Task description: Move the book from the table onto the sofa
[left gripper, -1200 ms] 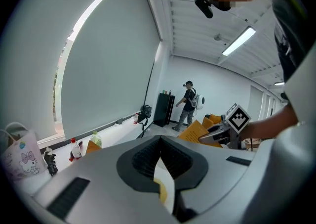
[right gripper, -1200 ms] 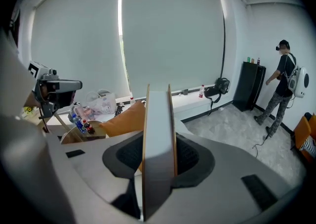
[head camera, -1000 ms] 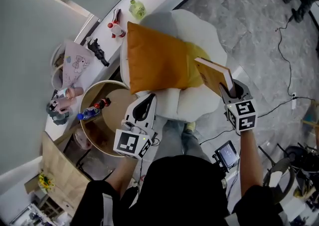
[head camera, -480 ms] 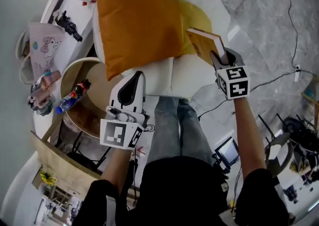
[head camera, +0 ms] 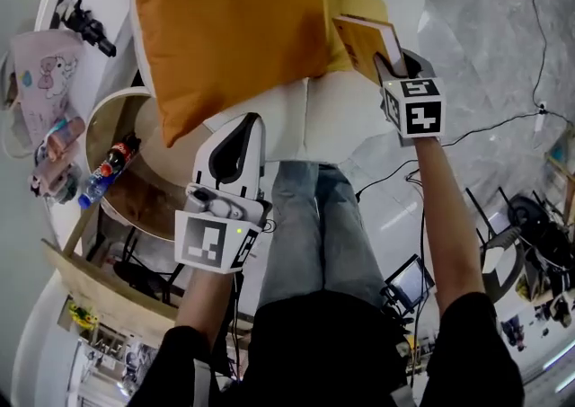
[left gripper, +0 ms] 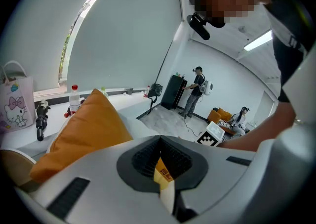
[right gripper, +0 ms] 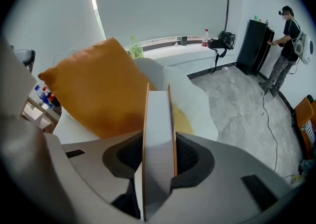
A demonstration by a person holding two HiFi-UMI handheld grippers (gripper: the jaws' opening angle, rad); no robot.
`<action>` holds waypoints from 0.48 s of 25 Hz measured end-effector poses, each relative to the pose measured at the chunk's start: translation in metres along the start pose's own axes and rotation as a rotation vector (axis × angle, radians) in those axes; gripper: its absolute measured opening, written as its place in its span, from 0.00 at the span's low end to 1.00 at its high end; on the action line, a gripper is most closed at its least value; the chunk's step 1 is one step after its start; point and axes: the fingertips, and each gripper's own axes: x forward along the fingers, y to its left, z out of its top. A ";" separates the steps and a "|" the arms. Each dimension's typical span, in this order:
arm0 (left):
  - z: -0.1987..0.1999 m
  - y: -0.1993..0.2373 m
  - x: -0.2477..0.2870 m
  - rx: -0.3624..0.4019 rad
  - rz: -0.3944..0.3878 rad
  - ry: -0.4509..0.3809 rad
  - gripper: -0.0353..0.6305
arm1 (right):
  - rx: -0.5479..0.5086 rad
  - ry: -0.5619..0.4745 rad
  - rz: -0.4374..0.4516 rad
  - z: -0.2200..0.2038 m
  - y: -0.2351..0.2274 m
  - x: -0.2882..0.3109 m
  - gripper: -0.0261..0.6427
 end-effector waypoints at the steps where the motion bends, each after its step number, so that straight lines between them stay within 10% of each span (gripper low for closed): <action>1: -0.005 0.000 0.003 -0.006 -0.001 0.005 0.06 | 0.000 0.005 -0.007 -0.002 -0.002 0.008 0.26; 12: -0.041 0.008 0.009 -0.066 0.027 0.038 0.06 | -0.031 0.147 -0.090 -0.027 0.012 0.091 0.26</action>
